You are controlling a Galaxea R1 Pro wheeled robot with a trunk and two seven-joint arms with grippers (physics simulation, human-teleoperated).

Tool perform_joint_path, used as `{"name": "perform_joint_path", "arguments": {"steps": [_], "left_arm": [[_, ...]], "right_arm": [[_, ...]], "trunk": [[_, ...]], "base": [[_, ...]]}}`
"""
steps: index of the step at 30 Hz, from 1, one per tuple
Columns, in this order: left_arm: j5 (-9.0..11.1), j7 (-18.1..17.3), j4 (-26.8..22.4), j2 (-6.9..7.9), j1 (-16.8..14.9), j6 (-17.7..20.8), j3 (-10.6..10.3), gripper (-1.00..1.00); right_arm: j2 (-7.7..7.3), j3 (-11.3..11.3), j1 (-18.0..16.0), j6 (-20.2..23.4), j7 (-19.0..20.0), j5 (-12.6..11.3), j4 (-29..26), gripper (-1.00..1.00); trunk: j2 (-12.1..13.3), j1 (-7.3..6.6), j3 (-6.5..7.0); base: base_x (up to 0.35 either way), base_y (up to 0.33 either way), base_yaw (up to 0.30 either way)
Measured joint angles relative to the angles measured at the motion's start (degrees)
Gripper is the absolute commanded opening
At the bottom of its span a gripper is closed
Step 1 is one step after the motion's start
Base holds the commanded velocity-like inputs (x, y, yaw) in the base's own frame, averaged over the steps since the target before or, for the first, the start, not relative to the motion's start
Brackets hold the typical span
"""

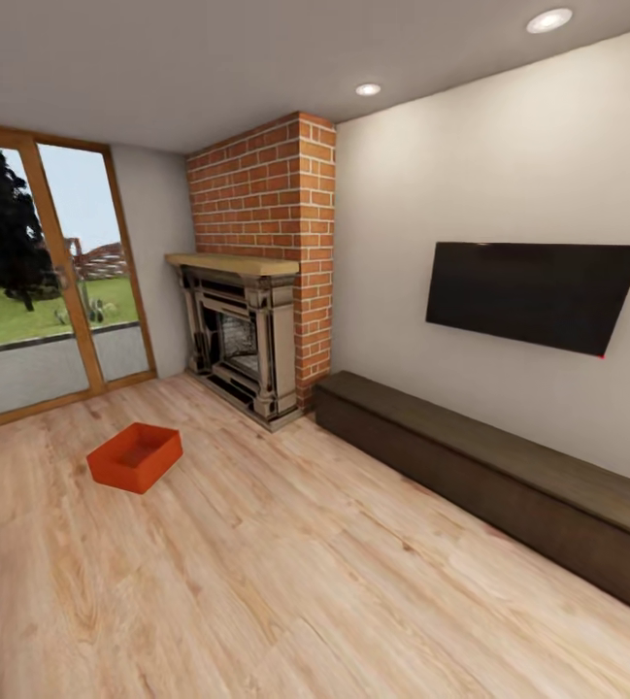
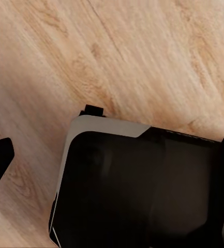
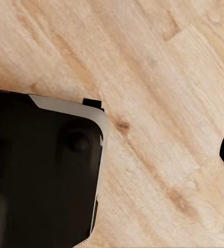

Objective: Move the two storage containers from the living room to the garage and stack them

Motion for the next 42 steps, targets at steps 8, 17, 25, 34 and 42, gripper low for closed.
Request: {"name": "perform_joint_path", "arguments": {"steps": [8,17,25,34,42], "left_arm": [[0.00,0.00,0.00,0.00,0.00,-0.01,0.00,1.00],[0.00,0.00,0.00,0.00,0.00,0.01,0.00,1.00],[0.00,0.00,0.00,0.00,0.00,0.01,0.00,1.00],[0.01,0.00,-0.01,0.00,0.01,-0.01,0.00,1.00],[0.01,0.00,-0.01,0.00,0.01,-0.07,0.00,1.00]], "right_arm": [[0.11,0.03,0.00,0.07,0.04,0.01,0.00,1.00],[0.11,0.09,0.00,0.15,0.05,0.03,0.00,1.00],[0.31,0.08,0.00,0.62,0.02,-0.25,0.00,1.00],[0.50,-0.09,-0.01,0.73,-0.48,-0.56,0.00,1.00],[0.47,-0.13,-0.01,0.72,-0.50,-0.55,0.00,1.00]], "trunk": [[0.00,0.00,0.00],[0.00,0.00,0.00],[0.00,0.00,0.00],[0.00,0.00,0.00],[0.00,0.00,0.00]], "base": [[0.329,0.000,0.000],[0.329,0.000,0.000],[0.329,0.000,0.000],[0.329,0.000,0.138],[0.329,0.000,0.271]]}}
